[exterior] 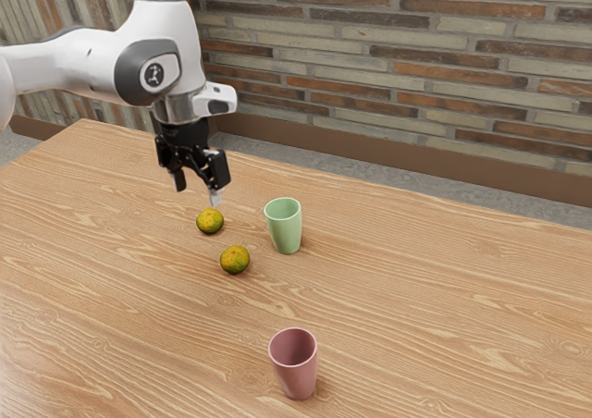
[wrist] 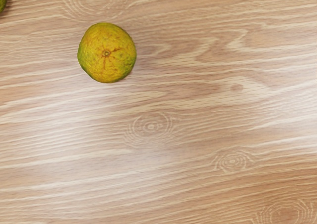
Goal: Place the right cup onto the left cup
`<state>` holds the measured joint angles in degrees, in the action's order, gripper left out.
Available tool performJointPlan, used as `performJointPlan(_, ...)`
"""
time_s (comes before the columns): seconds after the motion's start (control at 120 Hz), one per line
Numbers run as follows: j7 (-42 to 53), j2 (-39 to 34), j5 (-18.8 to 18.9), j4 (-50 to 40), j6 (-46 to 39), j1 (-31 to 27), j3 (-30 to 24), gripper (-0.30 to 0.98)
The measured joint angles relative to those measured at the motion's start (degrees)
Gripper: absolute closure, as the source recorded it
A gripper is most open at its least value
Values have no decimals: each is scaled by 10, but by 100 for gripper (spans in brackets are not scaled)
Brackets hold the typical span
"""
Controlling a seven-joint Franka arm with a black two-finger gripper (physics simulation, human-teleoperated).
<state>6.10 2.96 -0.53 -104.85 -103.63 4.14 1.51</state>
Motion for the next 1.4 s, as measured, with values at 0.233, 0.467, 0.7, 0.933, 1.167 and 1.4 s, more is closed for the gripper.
performJointPlan(0.233,-2,-13,0,-40,-36,35,0,3)
performJointPlan(0.467,-3,-17,0,-51,-53,78,0,3)
performJointPlan(0.7,-12,-29,0,-80,-60,115,-3,3)
performJointPlan(0.933,-28,-42,-5,-136,-84,138,-18,3)
performJointPlan(1.167,-58,-38,-17,-160,-103,134,-29,3)
performJointPlan(1.4,-86,-36,-25,-183,-125,119,-36,3)
